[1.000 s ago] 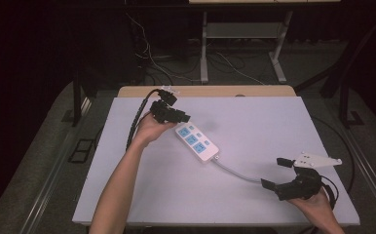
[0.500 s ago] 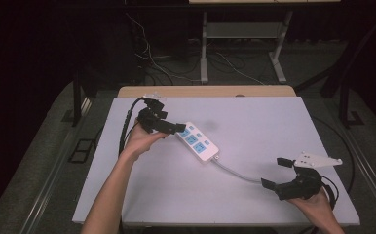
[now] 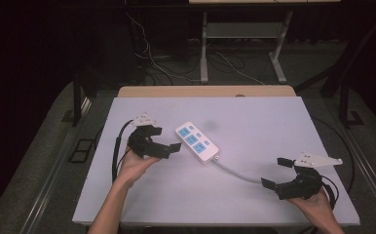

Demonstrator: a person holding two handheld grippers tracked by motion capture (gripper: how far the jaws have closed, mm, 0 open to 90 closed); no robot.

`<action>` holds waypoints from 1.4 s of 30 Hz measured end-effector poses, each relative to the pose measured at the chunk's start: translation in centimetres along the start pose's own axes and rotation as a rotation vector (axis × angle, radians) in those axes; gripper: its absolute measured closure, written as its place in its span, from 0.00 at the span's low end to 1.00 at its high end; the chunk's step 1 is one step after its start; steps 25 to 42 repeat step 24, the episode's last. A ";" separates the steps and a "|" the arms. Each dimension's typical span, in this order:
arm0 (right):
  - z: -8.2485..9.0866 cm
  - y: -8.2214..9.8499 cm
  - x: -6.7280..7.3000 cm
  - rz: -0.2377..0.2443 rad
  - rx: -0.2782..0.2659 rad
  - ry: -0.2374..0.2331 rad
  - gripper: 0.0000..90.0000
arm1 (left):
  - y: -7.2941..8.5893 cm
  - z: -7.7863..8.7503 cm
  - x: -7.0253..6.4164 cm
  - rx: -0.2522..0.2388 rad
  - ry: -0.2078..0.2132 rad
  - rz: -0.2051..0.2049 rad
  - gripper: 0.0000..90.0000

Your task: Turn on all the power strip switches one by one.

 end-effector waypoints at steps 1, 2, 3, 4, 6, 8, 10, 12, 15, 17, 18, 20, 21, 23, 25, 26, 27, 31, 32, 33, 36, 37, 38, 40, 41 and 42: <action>0.0 0.0 0.0 0.000 0.001 0.000 0.01 | 0.4 0.2 -0.2 -0.005 -0.007 -0.006 0.00; 0.0 0.0 0.0 -0.003 0.001 0.000 0.01 | 0.7 0.4 -0.5 -0.013 -0.006 -0.008 0.00; -0.1 0.0 0.0 -0.005 0.001 -0.001 0.01 | 1.1 0.6 -0.8 -0.023 -0.005 -0.006 0.00; -0.1 0.0 0.0 -0.006 0.001 0.000 0.01 | 1.5 0.8 -1.1 -0.025 -0.009 -0.019 0.00; -0.1 0.0 0.1 -0.012 -0.002 -0.003 0.01 | 2.5 1.1 -1.8 -0.026 -0.014 -0.037 0.00; -0.1 0.1 0.2 -0.018 -0.001 -0.005 0.01 | 3.3 1.4 -2.3 -0.033 -0.017 -0.048 0.00; -0.3 0.1 0.3 -0.022 0.002 -0.009 0.00 | 4.2 1.7 -2.7 -0.046 -0.013 -0.044 0.00; -0.4 0.2 0.4 -0.028 0.005 -0.012 0.01 | 4.9 1.9 -2.8 -0.050 -0.013 -0.047 0.00; -0.6 0.3 0.5 -0.027 0.009 -0.014 0.01 | 6.1 2.5 -2.8 -0.056 -0.007 -0.034 0.00; -0.6 0.3 0.6 -0.031 0.009 -0.017 0.00 | 6.9 2.8 -2.7 -0.054 -0.005 -0.021 0.00; -0.7 0.3 0.6 -0.034 0.011 -0.018 0.01 | 7.1 2.9 -2.7 -0.053 -0.006 -0.021 0.00; -0.7 0.4 0.7 -0.034 0.011 -0.019 0.01 | 7.5 3.1 -2.6 -0.050 -0.006 -0.016 0.00; -0.7 0.4 0.7 -0.034 0.011 -0.020 0.00 | 7.7 3.1 -2.6 -0.049 -0.003 -0.013 0.00; -0.8 0.4 0.8 -0.033 0.009 -0.020 0.00 | 8.0 3.1 -2.4 -0.046 -0.008 -0.009 0.00; -0.8 0.4 0.8 -0.033 0.009 -0.022 0.01 | 8.1 3.2 -2.3 -0.048 -0.009 -0.001 0.00; -0.8 0.4 0.8 -0.033 0.009 -0.022 0.01 | 8.1 3.2 -2.3 -0.048 -0.009 -0.001 0.00; -0.8 0.4 0.8 -0.033 0.009 -0.022 0.01 | 8.1 3.2 -2.3 -0.048 -0.009 -0.001 0.00; -0.8 0.4 0.8 -0.033 0.009 -0.022 0.01 | 8.1 3.2 -2.3 -0.048 -0.009 -0.001 0.00; -0.8 0.4 0.8 -0.033 0.009 -0.022 0.01 | 8.1 3.2 -2.3 -0.048 -0.009 -0.001 0.00; -0.8 0.4 0.8 -0.033 0.009 -0.022 0.01 | 8.1 3.2 -2.3 -0.048 -0.009 -0.001 0.00; -0.8 0.4 0.8 -0.033 0.009 -0.022 0.01 | 8.1 3.2 -2.3 -0.048 -0.009 -0.001 0.00; -0.8 0.4 0.8 -0.033 0.009 -0.022 0.01 | 8.1 3.2 -2.3 -0.048 -0.009 -0.001 0.00; -0.8 0.4 0.8 -0.033 0.009 -0.022 0.01 | 8.1 3.2 -2.3 -0.048 -0.009 -0.001 0.00; -0.8 0.4 0.8 -0.033 0.009 -0.022 0.01 | 8.1 3.2 -2.3 -0.048 -0.009 -0.001 0.00; -0.8 0.4 0.8 -0.033 0.009 -0.022 0.01 | 8.1 3.2 -2.3 -0.048 -0.009 -0.001 0.00; -0.8 0.4 0.8 -0.033 0.009 -0.022 0.01 | 8.1 3.2 -2.3 -0.048 -0.009 -0.001 0.00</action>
Point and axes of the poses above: each handheld gripper's, and its own axes: z roughly backward along the jaws, y roughly out of its underside, x roughly to its left, the point moved 9 cm from there along -z, roughly forward along the jaws, and after that the axes turned 9 degrees about -y, right-handed, at the moved point
